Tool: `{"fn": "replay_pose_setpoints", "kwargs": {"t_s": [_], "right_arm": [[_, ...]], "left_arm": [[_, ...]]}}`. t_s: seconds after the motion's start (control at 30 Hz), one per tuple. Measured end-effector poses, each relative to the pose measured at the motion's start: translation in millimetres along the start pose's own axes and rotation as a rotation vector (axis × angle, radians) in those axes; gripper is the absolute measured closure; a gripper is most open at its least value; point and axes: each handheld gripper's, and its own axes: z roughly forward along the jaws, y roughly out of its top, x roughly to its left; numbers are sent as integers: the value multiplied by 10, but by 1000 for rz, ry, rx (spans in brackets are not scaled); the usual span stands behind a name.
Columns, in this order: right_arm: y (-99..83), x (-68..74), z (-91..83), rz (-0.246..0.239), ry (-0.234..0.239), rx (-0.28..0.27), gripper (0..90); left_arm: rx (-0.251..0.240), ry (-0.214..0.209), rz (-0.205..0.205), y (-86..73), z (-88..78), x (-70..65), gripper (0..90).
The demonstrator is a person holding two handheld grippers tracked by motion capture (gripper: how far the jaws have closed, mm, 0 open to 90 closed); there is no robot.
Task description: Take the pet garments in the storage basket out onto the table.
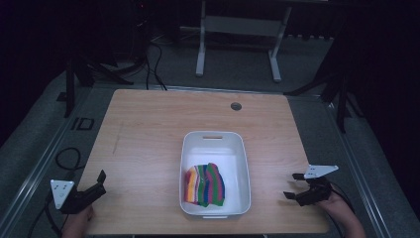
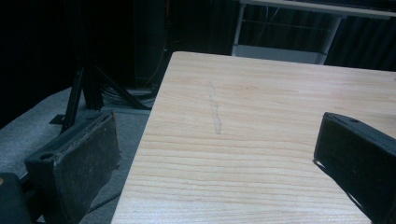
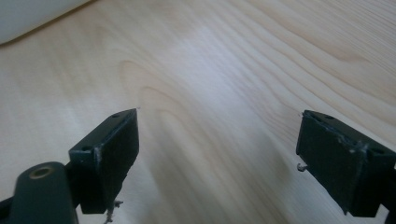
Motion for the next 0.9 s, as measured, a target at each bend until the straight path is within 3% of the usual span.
{"fn": "replay_pose_setpoints", "kwargs": {"t_s": [0.1, 0.2, 0.23, 0.4, 0.67, 0.9], "right_arm": [[131, 86, 0, -43, 43, 15, 132], [208, 121, -11, -51, 59, 12, 134], [357, 183, -34, -79, 92, 20, 139], [602, 285, -38, -122, 153, 61, 139], [1015, 414, -46, -201, 154, 71, 139], [1379, 566, 17, -264, 199, 105, 138]], "left_arm": [[1, 0, 2, 0, 0, 0, 9], [2, -3, 3, 0, 0, 0, 9], [2, -4, 2, 1, 0, 3, 9], [1, -4, 2, 0, 0, 1, 9], [1, -5, 3, 0, -1, 1, 10], [3, -8, -2, 1, 0, 6, 9]]}}
